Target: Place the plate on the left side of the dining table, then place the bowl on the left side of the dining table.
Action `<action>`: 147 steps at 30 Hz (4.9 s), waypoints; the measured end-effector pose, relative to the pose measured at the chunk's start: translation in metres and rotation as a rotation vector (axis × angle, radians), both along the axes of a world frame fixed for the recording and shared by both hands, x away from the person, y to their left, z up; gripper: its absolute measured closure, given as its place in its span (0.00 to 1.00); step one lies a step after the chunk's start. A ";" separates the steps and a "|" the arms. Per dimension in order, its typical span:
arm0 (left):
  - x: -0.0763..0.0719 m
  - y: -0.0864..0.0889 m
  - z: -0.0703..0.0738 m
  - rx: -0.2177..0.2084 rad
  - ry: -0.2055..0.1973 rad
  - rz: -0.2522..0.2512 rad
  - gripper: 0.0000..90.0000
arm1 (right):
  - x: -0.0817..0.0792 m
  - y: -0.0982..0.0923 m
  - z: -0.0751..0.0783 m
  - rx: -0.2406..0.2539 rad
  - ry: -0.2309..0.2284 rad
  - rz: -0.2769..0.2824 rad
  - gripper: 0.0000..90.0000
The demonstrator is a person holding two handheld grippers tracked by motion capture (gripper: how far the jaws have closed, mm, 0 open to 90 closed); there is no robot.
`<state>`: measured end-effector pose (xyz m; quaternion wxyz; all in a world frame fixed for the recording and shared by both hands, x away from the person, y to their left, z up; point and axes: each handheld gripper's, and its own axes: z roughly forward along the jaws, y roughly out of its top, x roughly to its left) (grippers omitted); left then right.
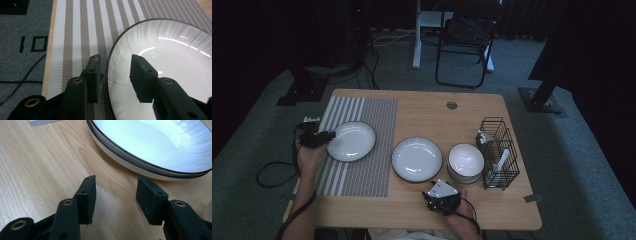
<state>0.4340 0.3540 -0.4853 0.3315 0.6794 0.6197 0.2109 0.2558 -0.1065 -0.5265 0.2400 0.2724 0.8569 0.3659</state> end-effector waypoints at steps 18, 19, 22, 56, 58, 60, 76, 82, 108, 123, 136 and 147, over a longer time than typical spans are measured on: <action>-0.020 -0.020 0.022 0.062 -0.108 -0.034 0.67 | 0.001 0.000 0.000 0.007 0.011 0.002 0.53; -0.020 -0.021 0.023 0.050 -0.112 -0.037 0.67 | 0.001 0.000 0.000 0.007 0.012 0.002 0.53; -0.023 -0.027 0.022 0.041 -0.115 -0.050 0.66 | 0.001 0.000 0.000 0.010 0.017 0.001 0.53; -0.026 -0.135 0.059 0.089 -0.169 -0.365 0.63 | 0.003 -0.001 0.000 0.032 0.053 0.028 0.51; -0.026 -0.141 0.059 0.094 -0.168 -0.381 0.63 | 0.003 -0.001 0.001 0.034 0.059 0.032 0.51; -0.027 -0.146 0.059 0.096 -0.167 -0.395 0.63 | 0.003 -0.001 0.001 0.036 0.061 0.034 0.51; -0.026 -0.186 0.065 0.082 -0.178 -0.493 0.62 | 0.007 -0.002 0.000 0.095 0.187 0.108 0.42; -0.027 -0.204 0.066 0.078 -0.186 -0.532 0.61 | 0.007 -0.001 0.000 0.093 0.192 0.113 0.38; -0.038 -0.271 0.086 0.062 -0.220 -0.703 0.60 | 0.006 -0.001 0.000 0.091 0.191 0.106 0.37; -0.045 -0.304 0.093 0.017 -0.221 -0.785 0.60 | 0.005 0.000 0.000 0.089 0.187 0.108 0.37; -0.050 -0.340 0.089 -0.003 -0.177 -0.875 0.61 | 0.005 0.000 0.000 0.092 0.190 0.108 0.37; -0.048 -0.366 0.078 0.005 -0.114 -0.902 0.69 | 0.005 0.000 0.000 0.092 0.189 0.106 0.38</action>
